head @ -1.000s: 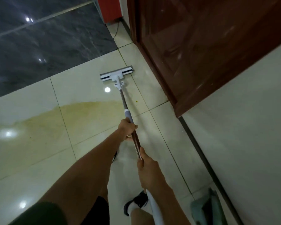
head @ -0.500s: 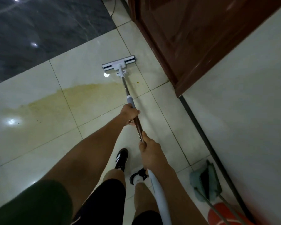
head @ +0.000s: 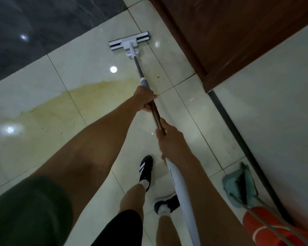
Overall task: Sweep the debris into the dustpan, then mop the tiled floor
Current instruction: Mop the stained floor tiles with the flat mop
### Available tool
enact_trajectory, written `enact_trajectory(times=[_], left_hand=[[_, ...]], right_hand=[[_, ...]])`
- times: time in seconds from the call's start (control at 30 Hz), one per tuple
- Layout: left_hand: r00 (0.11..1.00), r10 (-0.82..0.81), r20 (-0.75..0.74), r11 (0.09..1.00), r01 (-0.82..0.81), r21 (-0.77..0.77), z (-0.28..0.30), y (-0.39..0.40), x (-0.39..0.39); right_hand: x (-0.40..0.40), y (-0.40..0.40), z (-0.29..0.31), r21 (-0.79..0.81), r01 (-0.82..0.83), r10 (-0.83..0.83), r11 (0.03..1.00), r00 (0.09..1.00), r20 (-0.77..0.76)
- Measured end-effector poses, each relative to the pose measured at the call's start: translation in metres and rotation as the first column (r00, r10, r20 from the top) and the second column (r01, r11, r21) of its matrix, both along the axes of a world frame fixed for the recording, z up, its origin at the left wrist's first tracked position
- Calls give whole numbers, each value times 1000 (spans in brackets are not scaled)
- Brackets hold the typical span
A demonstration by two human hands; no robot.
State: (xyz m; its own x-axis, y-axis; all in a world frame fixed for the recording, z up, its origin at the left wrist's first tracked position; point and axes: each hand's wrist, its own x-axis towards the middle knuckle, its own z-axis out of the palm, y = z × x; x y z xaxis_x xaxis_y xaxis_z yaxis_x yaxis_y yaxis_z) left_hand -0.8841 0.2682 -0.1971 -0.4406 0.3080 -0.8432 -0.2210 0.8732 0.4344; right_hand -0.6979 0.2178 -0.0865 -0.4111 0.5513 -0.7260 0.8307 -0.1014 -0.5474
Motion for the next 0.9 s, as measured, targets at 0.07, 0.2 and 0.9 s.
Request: enact_trajectory(times=[0.07,0.2,0.9], left_hand=[[1000,-11,-3,1000,12,12,-8,-13,14],[999,-34,6,999,34,30,-17,-34,39],[987,-152,59,988,153,-13,2,-243,372]], right_hand=[[17,-16,3,-18,38,-37,999,999,13],[45,-45,4,-21,55,-55,998,998,3],[366,-278,6,-79,140,-134,987,988,72]])
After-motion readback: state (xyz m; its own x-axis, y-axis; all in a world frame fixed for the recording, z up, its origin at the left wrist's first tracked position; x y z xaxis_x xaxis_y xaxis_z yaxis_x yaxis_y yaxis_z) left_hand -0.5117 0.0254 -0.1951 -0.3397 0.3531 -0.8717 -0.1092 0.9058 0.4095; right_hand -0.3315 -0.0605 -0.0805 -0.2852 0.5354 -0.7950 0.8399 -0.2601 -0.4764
